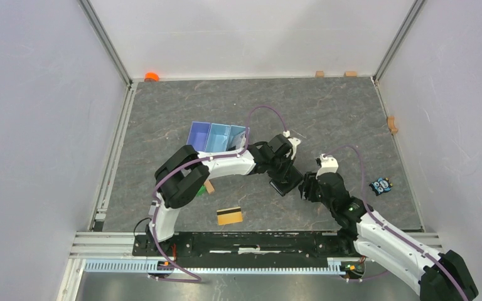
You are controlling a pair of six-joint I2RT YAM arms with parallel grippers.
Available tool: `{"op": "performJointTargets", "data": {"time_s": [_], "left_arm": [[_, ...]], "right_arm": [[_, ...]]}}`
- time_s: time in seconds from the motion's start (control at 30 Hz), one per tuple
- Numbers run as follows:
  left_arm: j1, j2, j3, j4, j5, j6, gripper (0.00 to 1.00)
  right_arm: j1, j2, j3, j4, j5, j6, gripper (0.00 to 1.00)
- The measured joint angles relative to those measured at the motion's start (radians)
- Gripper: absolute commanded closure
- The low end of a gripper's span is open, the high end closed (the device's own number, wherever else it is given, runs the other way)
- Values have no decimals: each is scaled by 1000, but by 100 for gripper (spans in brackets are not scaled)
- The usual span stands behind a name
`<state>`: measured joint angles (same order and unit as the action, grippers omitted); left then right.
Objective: Put the credit cards into the card holder
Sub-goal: Close the card holder at the center of the board.
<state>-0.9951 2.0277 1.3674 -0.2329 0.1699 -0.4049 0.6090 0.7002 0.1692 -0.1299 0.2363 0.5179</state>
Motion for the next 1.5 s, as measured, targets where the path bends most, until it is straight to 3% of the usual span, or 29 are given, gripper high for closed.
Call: {"op": "performJointTargets", "data": {"time_s": [0.17,0.53,0.6,0.93,1.2,1.33,1.5], "left_arm": [[-10,-24,0,-31,20,22,72],[-22,-132,-17,-42,12,55,67],[-22,-132,-34,-43,-13,56,62],[-23,-152,-129,-3,-190,101,59],[-29,-169,-151,58,-212,172,47],[-42,-169,-150,67,-203,203,46],[-51,-163,-140,71,-204,233,53]], "right_arm": [[-8,-29,12,-23,0,-1,40],[-9,-75,12,-48,1,1,40],[-9,-78,12,-48,1,1,40],[-9,-80,2,-44,-13,9,39],[-9,-59,-6,-33,-28,14,39],[-9,-57,-12,-21,-30,17,39],[-9,-56,-21,-12,-34,18,39]]}}
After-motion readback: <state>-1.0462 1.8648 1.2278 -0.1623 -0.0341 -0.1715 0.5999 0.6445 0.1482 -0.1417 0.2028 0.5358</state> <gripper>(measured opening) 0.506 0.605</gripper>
